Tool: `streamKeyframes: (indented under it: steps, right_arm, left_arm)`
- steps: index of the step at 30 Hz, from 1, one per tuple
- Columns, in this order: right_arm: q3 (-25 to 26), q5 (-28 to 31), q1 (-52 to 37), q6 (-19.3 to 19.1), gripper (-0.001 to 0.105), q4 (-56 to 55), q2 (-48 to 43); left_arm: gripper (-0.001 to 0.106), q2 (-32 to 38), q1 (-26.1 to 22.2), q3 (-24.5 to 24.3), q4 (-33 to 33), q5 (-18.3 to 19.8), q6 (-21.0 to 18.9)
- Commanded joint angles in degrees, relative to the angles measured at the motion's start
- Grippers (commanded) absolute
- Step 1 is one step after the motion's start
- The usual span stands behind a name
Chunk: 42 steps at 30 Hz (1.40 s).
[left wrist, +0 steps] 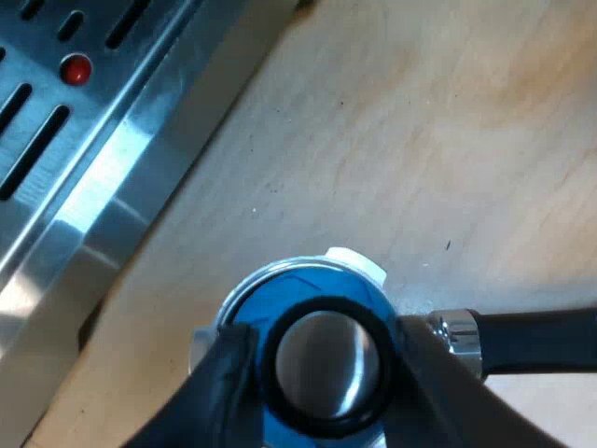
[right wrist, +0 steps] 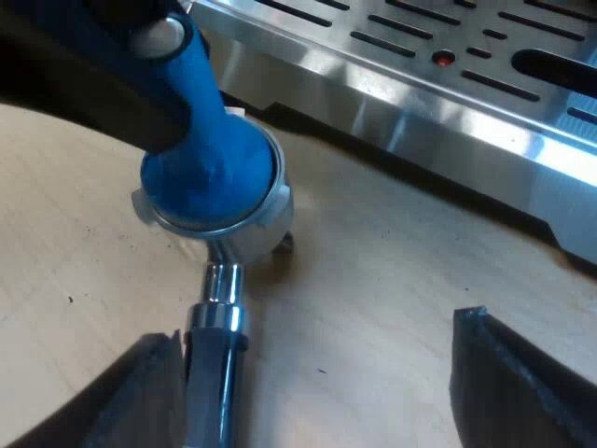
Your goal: Grind coffee beans and then tamp
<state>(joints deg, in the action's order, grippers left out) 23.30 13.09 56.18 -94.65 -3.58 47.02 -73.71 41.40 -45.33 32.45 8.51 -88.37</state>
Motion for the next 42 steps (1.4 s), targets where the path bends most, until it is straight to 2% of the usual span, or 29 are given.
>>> streamKeyframes:
  steps: [1,17,32,42]
  right_arm:
    - [0.1,-0.4,0.1,-0.6,0.062,0.4,-0.5]
    - [0.1,-0.4,0.1,-0.6,0.062,0.4,-0.5]
    - [0.1,-0.4,0.1,-0.6,0.062,0.4,-0.5]
    - [0.1,-0.1,0.1,-0.6,0.062,0.4,-0.5]
  left_arm:
    - [0.001,0.2,0.2,0.8,-1.4,0.2,0.4]
    - [0.001,0.2,0.2,5.2,-3.2,0.3,0.3]
    - [0.001,-6.6,0.2,5.5,-0.9,1.6,-0.5]
    - [0.001,-6.8,0.2,6.1,-0.5,1.6,-0.5]
